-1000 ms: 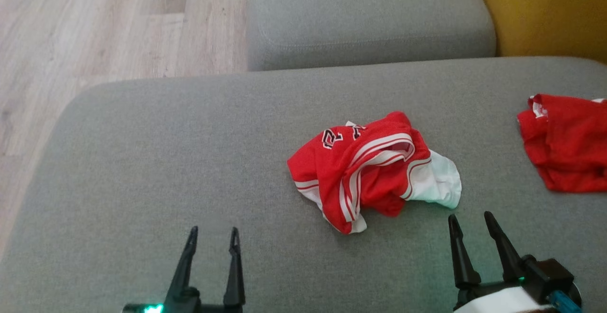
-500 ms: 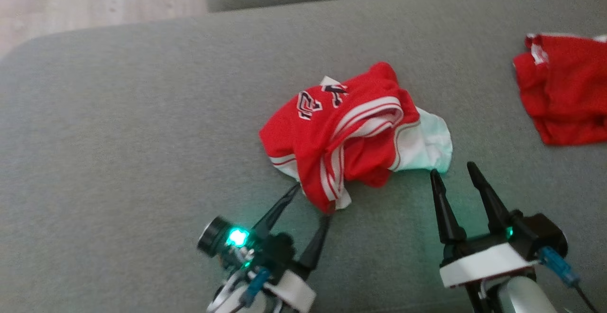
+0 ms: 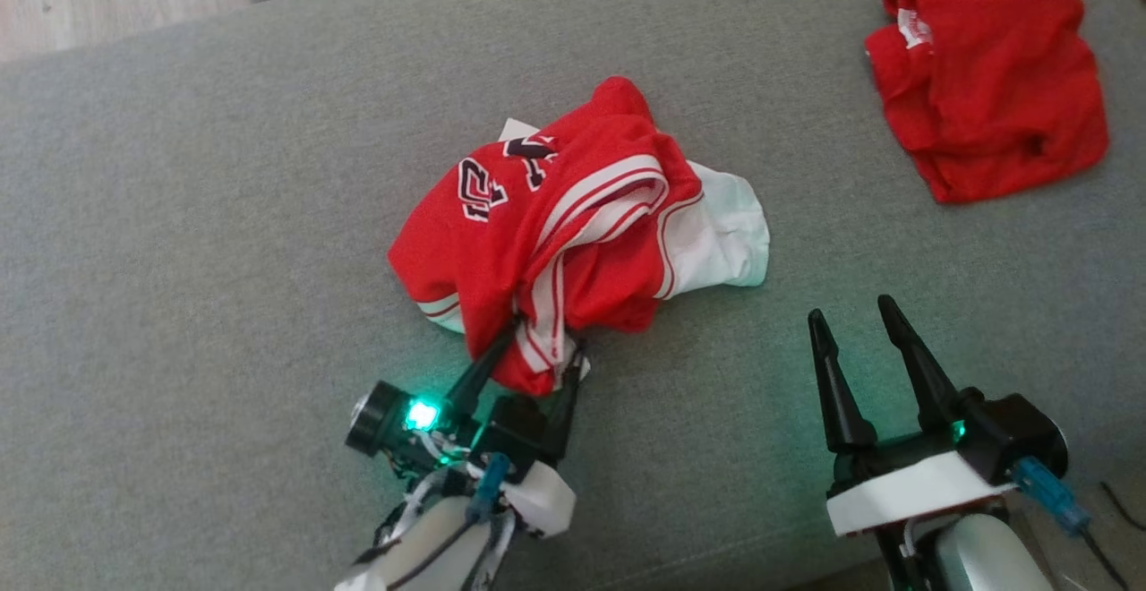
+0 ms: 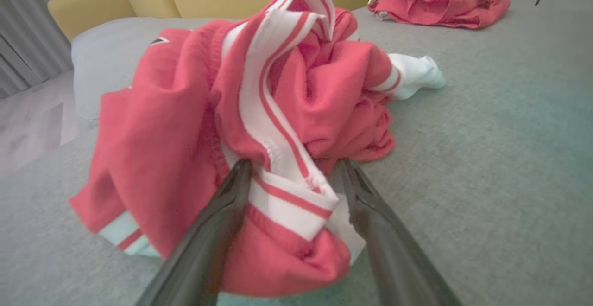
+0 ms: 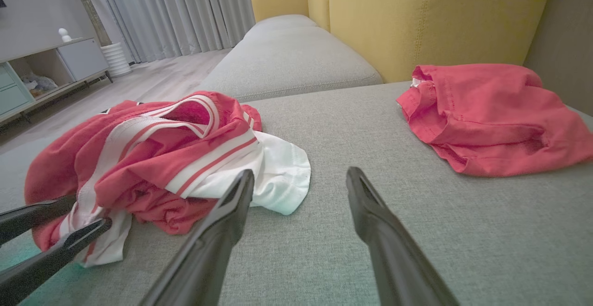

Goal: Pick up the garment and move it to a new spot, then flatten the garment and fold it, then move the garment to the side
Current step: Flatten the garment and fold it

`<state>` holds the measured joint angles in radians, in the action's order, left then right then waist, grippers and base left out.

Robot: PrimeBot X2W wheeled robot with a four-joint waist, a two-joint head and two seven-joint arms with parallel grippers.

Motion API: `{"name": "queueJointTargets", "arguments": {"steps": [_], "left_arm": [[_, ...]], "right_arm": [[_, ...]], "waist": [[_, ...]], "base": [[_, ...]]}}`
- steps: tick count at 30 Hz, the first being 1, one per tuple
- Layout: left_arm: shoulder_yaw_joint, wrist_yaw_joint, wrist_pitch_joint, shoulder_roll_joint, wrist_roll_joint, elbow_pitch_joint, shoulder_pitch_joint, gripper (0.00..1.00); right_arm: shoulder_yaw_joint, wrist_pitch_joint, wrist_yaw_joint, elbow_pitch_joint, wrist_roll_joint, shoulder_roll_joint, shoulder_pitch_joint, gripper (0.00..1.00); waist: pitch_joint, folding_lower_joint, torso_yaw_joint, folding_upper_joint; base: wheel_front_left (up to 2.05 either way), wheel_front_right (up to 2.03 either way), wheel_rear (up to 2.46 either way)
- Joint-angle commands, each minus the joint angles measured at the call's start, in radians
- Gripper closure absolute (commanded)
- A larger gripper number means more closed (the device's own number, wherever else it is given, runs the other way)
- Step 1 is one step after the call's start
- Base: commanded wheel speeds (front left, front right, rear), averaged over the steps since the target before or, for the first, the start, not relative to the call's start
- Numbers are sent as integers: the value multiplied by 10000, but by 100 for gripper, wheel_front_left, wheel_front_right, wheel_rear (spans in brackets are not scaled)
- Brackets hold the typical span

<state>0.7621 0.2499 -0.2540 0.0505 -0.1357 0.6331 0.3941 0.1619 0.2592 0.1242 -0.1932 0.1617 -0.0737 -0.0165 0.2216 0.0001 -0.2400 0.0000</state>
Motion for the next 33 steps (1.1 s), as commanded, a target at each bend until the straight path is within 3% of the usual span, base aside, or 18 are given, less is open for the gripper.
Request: {"name": "queueJointTargets", "arguments": {"steps": [1, 2, 3, 5, 6, 10, 17, 22, 27, 30, 33], "left_arm": [[-341, 236, -78, -3, -196, 205, 322, 0], [-326, 302, -78, -3, -274, 423, 361, 9], [-297, 350, -78, -3, -367, 643, 399, 48], [-250, 409, -78, -3, -645, 847, 467, 71], [-206, 422, -78, -3, -757, 859, 493, 100], [-110, 263, -78, -3, -1158, 348, 501, 100], [43, -1234, -78, -3, -2924, -2428, 726, 100], [59, -2089, -78, -3, -4468, -3007, 2621, 100], [-528, -2292, -78, -3, -5722, -2644, 5754, 100], [-1519, -2185, -78, 2, -5597, -2192, 7461, 100], [-2613, -2256, -78, 336, -5312, -1810, 7989, 100]], "right_arm": [[258, 26, 65, 232, 22, -64, -301, 0], [260, 26, 65, 219, 27, -66, -296, 0], [265, 26, 65, 210, 31, -68, -287, 0], [274, 26, 65, 210, 32, -66, -253, 0], [275, 26, 65, 206, 29, -63, -225, 0], [329, 26, 65, 186, 28, -55, -137, 0], [425, 26, 65, 50, 83, -10, 149, 0], [564, 26, 65, -63, 132, 52, 398, 0], [694, 26, 65, -161, 164, 92, 573, 0], [687, 26, 65, -133, 202, 122, 591, 0], [597, 26, 65, -61, 219, 161, 583, 0]], "waist": [[-86, -1, -75, 0], [-119, -1, -91, 0], [-165, -1, -101, 0], [-260, -1, -103, 0], [-327, -1, -97, 0], [-551, -1, -104, 0], [-1322, -1, -246, 0], [-1856, -1, -478, 0], [-2141, -1, -720, 0], [-2090, -1, -753, 0], [-2035, -1, -668, 0]], "base": [[0, 0, 0], [0, 0, 0], [0, 0, 0], [0, 0, 0], [0, 0, 0], [0, 0, 0], [0, 0, 0], [0, 0, 0], [0, 0, 0], [0, 0, 0], [0, 0, 0]]}}
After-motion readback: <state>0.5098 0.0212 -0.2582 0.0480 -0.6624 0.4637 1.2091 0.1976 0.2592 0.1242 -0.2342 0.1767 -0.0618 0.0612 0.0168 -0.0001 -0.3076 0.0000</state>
